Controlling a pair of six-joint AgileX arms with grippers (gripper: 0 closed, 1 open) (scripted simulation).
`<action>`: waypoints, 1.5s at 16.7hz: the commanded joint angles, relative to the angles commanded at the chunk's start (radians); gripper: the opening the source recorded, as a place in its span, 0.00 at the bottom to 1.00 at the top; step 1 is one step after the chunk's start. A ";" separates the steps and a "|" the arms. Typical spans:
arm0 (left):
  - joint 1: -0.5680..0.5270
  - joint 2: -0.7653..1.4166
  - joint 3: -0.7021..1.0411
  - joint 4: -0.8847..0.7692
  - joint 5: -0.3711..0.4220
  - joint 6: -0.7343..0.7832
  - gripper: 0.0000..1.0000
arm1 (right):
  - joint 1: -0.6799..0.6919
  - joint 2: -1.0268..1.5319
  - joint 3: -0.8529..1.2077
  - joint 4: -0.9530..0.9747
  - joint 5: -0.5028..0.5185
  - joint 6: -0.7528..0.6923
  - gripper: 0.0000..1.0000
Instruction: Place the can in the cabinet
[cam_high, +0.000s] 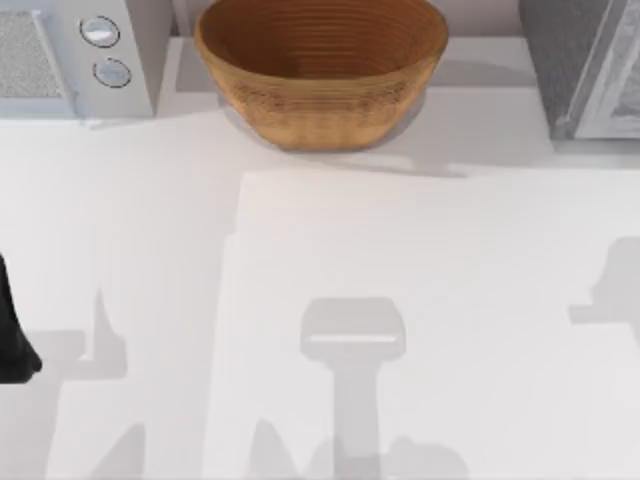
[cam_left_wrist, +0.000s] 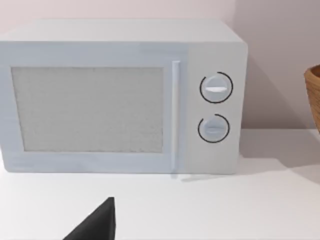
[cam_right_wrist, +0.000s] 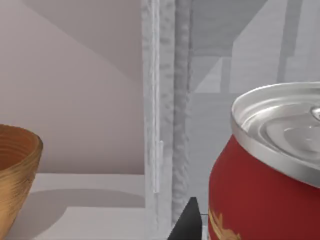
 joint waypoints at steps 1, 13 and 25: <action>0.000 0.000 0.000 0.000 0.000 0.000 1.00 | 0.006 0.040 0.049 -0.014 0.006 0.001 0.00; 0.000 0.000 0.000 0.000 0.000 0.000 1.00 | 0.056 0.508 0.680 -0.158 0.090 0.015 0.00; 0.000 0.000 0.000 0.000 0.000 0.000 1.00 | 0.122 0.957 1.284 -0.298 0.153 0.015 0.00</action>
